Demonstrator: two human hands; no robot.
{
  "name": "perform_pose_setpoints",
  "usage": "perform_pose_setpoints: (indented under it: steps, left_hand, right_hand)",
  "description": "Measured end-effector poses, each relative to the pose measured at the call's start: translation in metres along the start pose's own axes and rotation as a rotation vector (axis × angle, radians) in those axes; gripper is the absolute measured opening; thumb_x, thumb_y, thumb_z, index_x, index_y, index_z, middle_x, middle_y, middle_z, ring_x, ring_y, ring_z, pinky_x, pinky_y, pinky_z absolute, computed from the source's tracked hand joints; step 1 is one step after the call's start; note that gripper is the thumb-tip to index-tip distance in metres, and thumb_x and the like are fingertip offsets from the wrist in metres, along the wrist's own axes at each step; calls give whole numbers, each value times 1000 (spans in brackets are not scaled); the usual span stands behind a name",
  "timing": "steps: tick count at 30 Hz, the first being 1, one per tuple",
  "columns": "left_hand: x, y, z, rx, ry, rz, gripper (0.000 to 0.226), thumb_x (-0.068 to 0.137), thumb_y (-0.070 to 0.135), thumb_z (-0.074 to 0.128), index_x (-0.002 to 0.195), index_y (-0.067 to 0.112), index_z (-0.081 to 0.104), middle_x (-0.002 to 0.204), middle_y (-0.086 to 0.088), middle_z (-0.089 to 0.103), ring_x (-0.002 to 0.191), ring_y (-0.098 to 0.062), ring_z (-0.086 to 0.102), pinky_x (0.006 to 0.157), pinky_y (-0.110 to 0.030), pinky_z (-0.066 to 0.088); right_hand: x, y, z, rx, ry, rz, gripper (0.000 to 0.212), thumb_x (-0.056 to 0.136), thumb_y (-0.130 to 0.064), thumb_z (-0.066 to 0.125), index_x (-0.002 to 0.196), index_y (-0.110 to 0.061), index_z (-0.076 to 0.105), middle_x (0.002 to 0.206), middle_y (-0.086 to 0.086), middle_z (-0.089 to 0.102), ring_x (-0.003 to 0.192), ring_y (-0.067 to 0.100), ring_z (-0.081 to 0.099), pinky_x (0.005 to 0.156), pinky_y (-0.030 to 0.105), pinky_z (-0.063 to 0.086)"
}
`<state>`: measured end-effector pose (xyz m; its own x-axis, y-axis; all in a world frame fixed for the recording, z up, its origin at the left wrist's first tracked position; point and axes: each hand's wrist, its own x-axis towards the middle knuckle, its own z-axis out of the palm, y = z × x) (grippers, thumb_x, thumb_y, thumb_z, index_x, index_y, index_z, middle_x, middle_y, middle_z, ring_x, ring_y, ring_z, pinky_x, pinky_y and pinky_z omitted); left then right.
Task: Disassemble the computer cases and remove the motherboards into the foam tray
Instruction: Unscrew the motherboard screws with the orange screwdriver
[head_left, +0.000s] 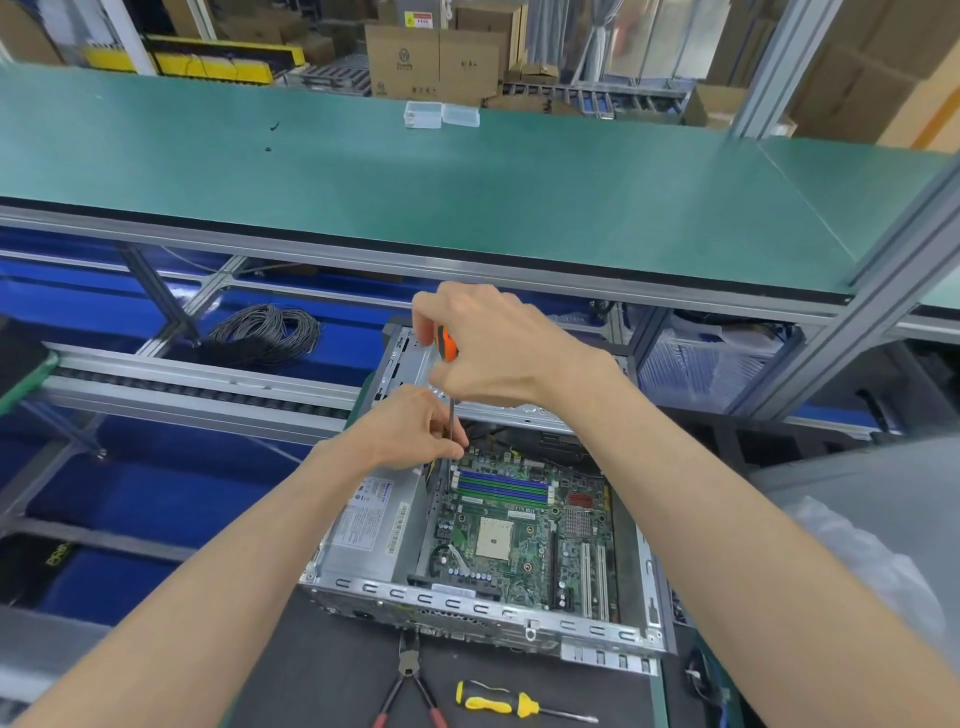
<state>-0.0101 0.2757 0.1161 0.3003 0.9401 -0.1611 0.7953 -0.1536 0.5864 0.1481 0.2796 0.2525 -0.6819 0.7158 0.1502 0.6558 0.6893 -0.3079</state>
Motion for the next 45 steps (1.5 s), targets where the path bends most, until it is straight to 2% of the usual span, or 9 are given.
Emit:
perform_pose_setpoints:
  steps: [3,6,9,16,22,27,34,40,45]
  left_hand:
    - [-2,-3,1,16,18,28,24,87,33,73,66,45,70,65,7,70,53,-7,55,56,-26,48]
    - [-3,-2,0,29,18,51,24,89,35,71,67,46,68,73,8,72,64,-10,62,64,-30,53]
    - [-6,-3,1,-5,44,54,25,87,34,73,66,45,68,72,13,71,64,-6,61,64,-28,52]
    - [-4,-3,-2,-39,27,19,12,87,34,76,75,35,76,63,12,70,54,-1,61,50,-10,39]
    - [-5,-4,-3,-70,12,26,24,84,35,79,64,45,68,80,6,76,73,-8,70,74,-32,57]
    - [-6,-15,3,-12,22,-39,22,69,38,89,86,28,80,68,16,72,68,3,67,63,-13,48]
    - [-3,-15,6,82,-26,-140,35,64,40,88,95,27,79,70,18,73,64,9,65,74,-24,59]
    - [11,-2,18,297,-108,-124,49,60,57,87,97,26,79,74,21,63,76,-4,63,69,-26,52]
    - [19,0,27,250,-128,-164,27,62,45,91,76,25,79,78,16,72,79,-4,67,74,-32,58]
  right_hand:
    - [2,1,9,-173,96,69,30,93,-45,57,92,-21,39,83,2,51,77,31,51,61,36,34]
    - [2,3,11,-65,80,-4,12,86,-15,58,95,-16,51,81,0,56,77,25,55,61,36,43]
    - [-2,4,5,151,-8,-58,36,66,-2,57,98,-20,58,80,-5,62,71,12,56,60,33,48]
    - [2,10,29,185,230,75,39,88,-49,66,109,-25,43,70,-11,54,70,11,49,63,36,40]
    - [-7,11,60,263,367,192,36,92,-44,66,89,-22,39,59,-4,50,55,11,43,61,30,40]
    - [-3,7,47,308,422,195,35,93,-41,66,86,-15,43,59,1,52,52,17,41,60,33,40]
    - [3,4,14,287,477,183,35,93,-41,65,85,-15,43,60,2,51,57,23,44,63,37,39]
    - [4,6,-1,296,526,176,34,93,-41,65,87,-12,47,60,-1,50,58,23,44,62,37,42]
    - [1,7,-7,314,568,186,34,92,-39,65,84,-12,46,57,-1,47,56,24,48,60,38,45]
